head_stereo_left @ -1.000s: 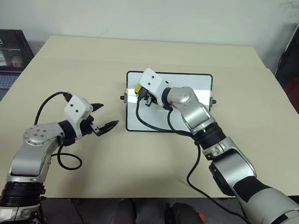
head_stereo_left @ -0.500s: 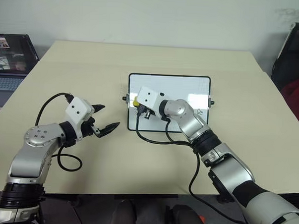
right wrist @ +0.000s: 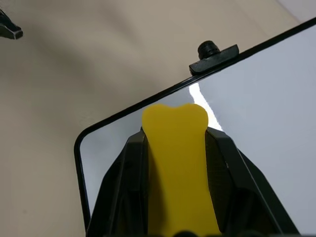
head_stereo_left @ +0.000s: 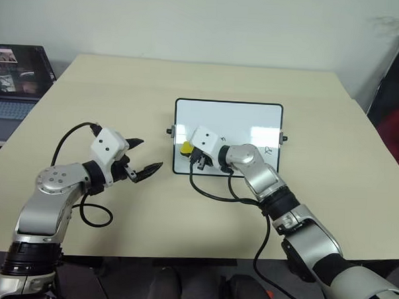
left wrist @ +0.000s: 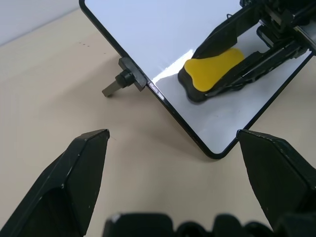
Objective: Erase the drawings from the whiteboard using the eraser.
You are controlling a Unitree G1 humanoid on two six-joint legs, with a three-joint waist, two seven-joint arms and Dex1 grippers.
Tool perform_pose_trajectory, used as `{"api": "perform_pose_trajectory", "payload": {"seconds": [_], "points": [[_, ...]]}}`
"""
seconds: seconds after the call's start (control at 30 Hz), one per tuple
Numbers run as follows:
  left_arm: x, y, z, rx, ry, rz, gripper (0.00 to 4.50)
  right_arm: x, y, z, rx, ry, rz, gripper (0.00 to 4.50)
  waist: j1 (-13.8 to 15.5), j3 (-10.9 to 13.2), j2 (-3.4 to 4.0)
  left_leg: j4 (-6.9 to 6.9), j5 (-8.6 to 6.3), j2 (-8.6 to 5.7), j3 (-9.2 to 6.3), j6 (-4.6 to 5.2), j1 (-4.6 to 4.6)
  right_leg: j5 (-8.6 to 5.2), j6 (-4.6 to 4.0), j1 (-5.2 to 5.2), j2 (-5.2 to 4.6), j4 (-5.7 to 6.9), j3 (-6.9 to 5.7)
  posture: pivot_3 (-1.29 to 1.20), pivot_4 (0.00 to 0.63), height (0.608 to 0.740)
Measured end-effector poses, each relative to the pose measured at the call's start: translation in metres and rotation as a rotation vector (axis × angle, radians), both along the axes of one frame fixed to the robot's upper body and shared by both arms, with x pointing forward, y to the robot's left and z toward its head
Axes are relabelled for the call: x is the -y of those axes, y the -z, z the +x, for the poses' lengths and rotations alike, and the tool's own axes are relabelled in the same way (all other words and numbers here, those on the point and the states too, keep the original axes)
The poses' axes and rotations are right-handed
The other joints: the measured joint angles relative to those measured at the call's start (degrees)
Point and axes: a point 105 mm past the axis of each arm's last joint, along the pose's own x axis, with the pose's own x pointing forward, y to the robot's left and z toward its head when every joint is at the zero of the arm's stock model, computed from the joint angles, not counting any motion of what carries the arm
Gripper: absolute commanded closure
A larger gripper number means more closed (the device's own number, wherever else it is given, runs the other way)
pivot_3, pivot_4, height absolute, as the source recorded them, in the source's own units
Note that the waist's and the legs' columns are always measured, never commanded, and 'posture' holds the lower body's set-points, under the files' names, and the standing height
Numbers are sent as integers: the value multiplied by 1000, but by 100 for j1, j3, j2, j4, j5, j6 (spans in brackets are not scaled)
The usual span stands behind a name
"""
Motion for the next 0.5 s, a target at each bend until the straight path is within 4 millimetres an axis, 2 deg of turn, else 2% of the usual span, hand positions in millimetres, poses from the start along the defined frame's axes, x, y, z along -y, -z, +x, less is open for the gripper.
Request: {"api": "perform_pose_trajectory", "payload": {"seconds": [0.07, 0.13, 0.23, 0.3, 0.5], "points": [[1, -1, 1, 2, 4, 0, 0, 7, -10, -8, -17, 13, 46, 3280, 12, 11, 12, 0, 0, -1, 0, -1, -62, 2, 3, -54, 1, 2, -3, 0, 150, 740], [1, -1, 1, 2, 7, -3, 0, 15, -30, -15, -18, 24, 109, 3283, 17, 20, 17, 0, 1, -2, 2, -3, -112, 3, 4, -102, 5, 1, -3, 0, 150, 740], [4, -2, 2, 8, 16, -15, 0, 28, -66, -26, 32, 37, 194, 3284, 14, 22, 19, -3, -14, -14, 7, -25, -119, -2, 10, -105, 17, -24, -2, 0, 150, 740], [6, -2, 2, 12, 20, -21, 0, 38, -78, -38, 39, 41, 244, 3284, 6, 22, 19, -10, -24, -10, 6, -35, -118, -3, 9, -99, 26, -46, -1, 0, 150, 740], [9, -2, 3, 24, 16, -45, 0, 76, -72, -64, -28, 99, 281, 3284, 9, 24, 21, -9, -28, -15, 8, -35, -118, -4, 10, -86, 26, -73, 4, 0, 150, 740]]}}
